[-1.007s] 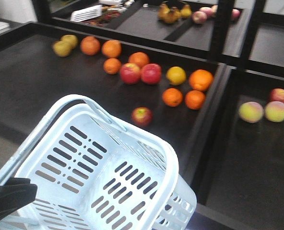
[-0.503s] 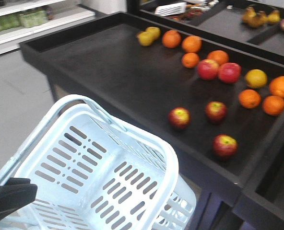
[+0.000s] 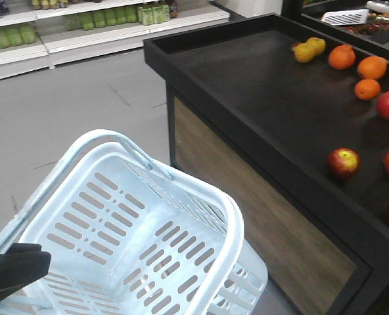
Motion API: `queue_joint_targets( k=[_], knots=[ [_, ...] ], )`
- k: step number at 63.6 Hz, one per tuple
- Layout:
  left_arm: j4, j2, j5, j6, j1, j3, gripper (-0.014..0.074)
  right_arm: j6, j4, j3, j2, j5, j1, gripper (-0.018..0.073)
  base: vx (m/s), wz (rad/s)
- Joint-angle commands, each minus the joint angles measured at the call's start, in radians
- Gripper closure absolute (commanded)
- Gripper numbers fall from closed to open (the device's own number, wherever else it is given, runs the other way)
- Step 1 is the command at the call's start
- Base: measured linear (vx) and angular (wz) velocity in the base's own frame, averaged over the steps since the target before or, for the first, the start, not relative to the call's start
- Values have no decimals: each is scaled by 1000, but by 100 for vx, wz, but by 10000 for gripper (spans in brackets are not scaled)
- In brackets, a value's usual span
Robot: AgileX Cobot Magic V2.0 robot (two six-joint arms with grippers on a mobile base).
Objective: Pick three apples into basket with both arms
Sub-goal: 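Drive the base away from the table holding the basket in left gripper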
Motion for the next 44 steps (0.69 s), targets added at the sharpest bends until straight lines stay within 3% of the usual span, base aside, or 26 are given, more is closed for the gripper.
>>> queue_joint_targets(
  k=[1, 44],
  knots=[
    [-47, -2, -82, -8, -3, -28, 603, 0, -4, 13, -12, -77, -6, 561, -14, 54],
    [-47, -2, -82, -8, -3, -28, 603, 0, -4, 13, -12, -77, -6, 561, -10, 39]
  ],
)
